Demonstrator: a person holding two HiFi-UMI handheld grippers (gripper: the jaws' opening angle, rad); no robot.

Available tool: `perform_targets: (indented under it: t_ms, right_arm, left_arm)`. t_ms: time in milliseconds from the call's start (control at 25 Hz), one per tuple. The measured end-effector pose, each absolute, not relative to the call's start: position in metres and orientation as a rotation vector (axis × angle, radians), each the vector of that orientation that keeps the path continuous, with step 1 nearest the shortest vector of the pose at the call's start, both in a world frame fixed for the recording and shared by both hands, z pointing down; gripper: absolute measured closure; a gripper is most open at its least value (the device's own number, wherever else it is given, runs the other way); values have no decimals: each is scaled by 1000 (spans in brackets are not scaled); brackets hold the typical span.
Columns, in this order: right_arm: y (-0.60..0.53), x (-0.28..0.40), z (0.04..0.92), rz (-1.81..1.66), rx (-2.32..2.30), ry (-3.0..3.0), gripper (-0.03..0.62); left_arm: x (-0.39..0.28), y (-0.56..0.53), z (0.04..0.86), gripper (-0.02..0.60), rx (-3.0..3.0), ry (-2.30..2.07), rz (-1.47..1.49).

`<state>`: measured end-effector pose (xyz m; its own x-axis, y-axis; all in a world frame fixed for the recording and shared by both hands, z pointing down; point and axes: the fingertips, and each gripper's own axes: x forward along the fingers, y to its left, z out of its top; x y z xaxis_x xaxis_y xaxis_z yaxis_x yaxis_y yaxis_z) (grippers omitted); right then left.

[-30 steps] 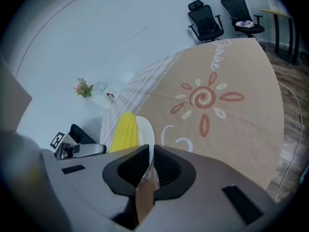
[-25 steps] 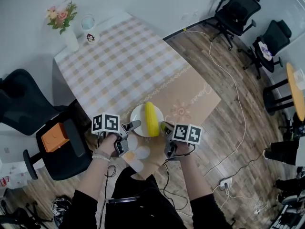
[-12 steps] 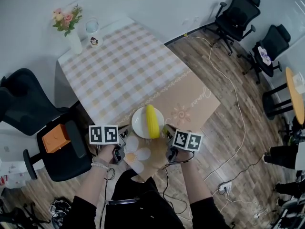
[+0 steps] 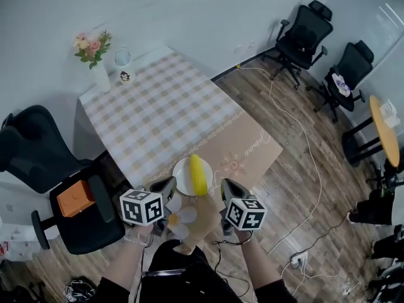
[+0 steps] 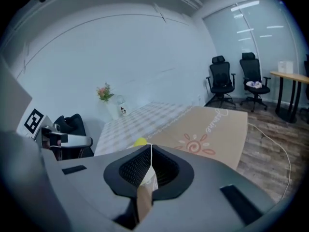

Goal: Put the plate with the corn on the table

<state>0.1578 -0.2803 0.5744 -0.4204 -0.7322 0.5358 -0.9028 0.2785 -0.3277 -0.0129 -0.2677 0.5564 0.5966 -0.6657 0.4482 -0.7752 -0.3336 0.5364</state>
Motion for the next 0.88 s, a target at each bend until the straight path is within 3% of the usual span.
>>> perform_targets:
  t_ms: [400, 880]
  right_arm:
    - [-251, 151, 484, 476, 1535, -2420, 551]
    - [-230, 154, 409, 200, 1603, -2489, 551]
  left_arm:
    - [14, -241, 471, 569, 2431, -1200, 232]
    - [0, -211, 405, 569, 2614, -1307, 183]
